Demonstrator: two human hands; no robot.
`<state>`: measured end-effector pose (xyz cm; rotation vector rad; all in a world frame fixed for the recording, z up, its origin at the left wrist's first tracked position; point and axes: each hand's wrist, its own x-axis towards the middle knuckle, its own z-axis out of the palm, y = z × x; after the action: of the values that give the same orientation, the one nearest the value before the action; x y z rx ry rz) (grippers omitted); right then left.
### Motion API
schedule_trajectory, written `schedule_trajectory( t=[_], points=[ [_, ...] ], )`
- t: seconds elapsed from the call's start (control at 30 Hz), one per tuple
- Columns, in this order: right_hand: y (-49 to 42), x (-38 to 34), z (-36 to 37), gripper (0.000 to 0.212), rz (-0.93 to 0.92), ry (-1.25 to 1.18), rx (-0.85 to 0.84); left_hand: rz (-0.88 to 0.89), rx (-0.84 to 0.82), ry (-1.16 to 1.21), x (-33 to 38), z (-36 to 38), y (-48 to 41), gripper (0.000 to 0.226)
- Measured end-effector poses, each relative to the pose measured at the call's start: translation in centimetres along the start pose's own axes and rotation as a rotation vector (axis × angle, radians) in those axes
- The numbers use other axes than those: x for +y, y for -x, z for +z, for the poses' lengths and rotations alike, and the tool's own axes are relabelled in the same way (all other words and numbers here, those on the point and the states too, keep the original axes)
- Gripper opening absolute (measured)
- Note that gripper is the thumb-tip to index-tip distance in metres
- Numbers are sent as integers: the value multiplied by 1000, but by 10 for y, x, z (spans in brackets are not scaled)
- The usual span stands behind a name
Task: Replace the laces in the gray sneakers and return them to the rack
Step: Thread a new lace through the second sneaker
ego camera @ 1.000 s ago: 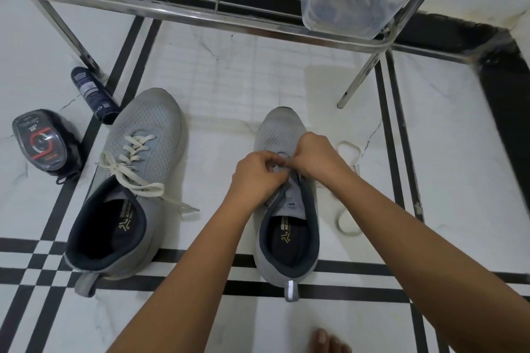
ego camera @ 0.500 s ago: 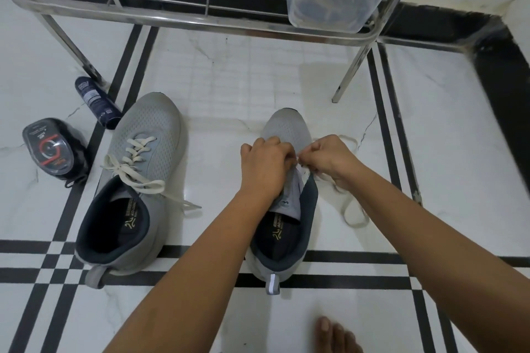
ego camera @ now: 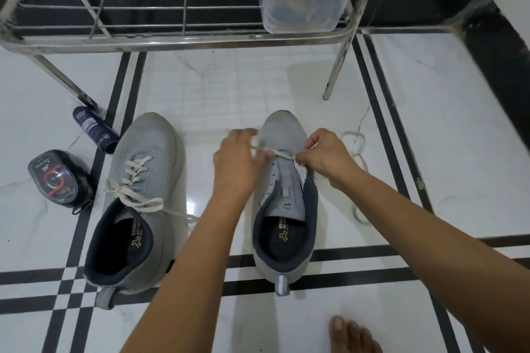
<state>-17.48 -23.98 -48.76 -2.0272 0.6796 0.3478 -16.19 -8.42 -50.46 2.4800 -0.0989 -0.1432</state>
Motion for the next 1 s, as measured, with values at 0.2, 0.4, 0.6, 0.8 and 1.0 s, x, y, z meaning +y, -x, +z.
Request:
schedule_trajectory(
  t=[0.2, 0.4, 0.6, 0.8, 1.0],
  points=[
    [5, -2, 1, 28, -21, 8, 11, 179, -87, -286, 15, 13, -1, 18],
    [5, 2, -7, 28, 15, -31, 18, -302, 277, 53, -32, -40, -8, 19],
    [8, -4, 1, 27, -21, -18, 29, 103, -58, -137, 8, -7, 1, 42],
    [12, -3, 2, 28, -27, -19, 15, 91, -65, -265, 12, 8, -2, 18],
    [9, 0, -4, 29, 3, -51, 30, -196, 258, -130, -48, -36, -14, 20]
  ],
)
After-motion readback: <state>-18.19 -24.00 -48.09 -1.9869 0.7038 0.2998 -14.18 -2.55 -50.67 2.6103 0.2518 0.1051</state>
